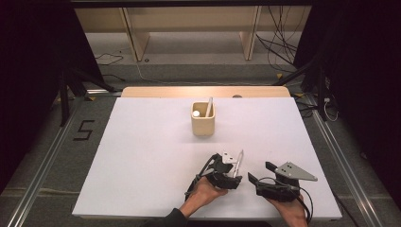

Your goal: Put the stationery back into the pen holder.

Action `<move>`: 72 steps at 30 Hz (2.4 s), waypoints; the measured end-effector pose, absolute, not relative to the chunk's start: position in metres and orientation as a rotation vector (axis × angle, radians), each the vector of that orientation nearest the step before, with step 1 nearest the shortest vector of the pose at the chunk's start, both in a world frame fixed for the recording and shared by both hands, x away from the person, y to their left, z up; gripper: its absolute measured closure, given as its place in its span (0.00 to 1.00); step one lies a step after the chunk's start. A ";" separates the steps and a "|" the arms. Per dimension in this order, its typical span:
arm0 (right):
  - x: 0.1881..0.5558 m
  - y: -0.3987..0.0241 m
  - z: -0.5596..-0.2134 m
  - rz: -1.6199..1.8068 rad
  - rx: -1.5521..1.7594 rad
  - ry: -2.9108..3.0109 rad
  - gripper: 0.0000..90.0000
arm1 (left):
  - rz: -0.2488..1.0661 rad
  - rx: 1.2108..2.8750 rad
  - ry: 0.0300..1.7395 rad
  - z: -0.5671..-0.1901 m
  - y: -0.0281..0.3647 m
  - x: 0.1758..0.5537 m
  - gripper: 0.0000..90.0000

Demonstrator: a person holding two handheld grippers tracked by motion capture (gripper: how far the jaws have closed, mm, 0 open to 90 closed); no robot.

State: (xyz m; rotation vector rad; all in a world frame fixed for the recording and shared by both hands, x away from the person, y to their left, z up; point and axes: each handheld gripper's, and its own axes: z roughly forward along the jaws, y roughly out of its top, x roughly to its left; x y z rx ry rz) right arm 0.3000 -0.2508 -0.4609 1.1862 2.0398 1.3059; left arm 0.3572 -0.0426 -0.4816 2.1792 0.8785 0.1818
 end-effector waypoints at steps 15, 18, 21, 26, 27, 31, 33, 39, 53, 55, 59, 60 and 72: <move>0.300 -0.251 -0.461 1.309 1.178 2.045 0.25 | 0.239 2.218 0.880 -0.487 -0.050 0.357 0.63; 0.300 -0.250 -0.461 1.309 1.179 2.045 0.25 | 0.261 2.226 0.877 -0.487 -0.052 0.356 0.64; 0.300 -0.250 -0.461 1.310 1.179 2.045 0.25 | 0.284 2.239 0.868 -0.487 -0.054 0.355 0.66; 0.300 -0.250 -0.461 1.309 1.180 2.046 0.25 | 0.307 2.247 0.854 -0.488 -0.057 0.354 0.70; 0.300 -0.250 -0.461 1.309 1.180 2.047 0.25 | 0.307 2.243 0.858 -0.488 -0.057 0.354 0.70; 0.300 -0.250 -0.461 1.310 1.181 2.045 0.25 | 0.296 2.249 0.857 -0.487 -0.056 0.356 0.73; 0.300 -0.250 -0.461 1.311 1.180 2.045 0.25 | 0.293 2.250 0.857 -0.487 -0.056 0.356 0.74; 0.300 -0.250 -0.461 1.310 1.180 2.045 0.25 | 0.280 2.244 0.862 -0.486 -0.054 0.358 0.77; 0.300 -0.251 -0.461 1.312 1.178 2.045 0.25 | 0.252 2.248 0.860 -0.486 -0.050 0.363 0.84; 0.300 -0.251 -0.461 1.312 1.177 2.046 0.25 | 0.250 2.248 0.868 -0.486 -0.050 0.364 0.84; 0.300 -0.251 -0.461 1.314 1.177 2.045 0.25 | 0.239 2.257 0.875 -0.485 -0.051 0.365 0.83; 0.300 -0.251 -0.461 1.312 1.177 2.046 0.25 | 0.237 2.255 0.877 -0.485 -0.051 0.365 0.83; 0.300 -0.251 -0.461 1.315 1.180 2.042 0.25 | 0.222 2.251 0.858 -0.485 -0.049 0.367 0.85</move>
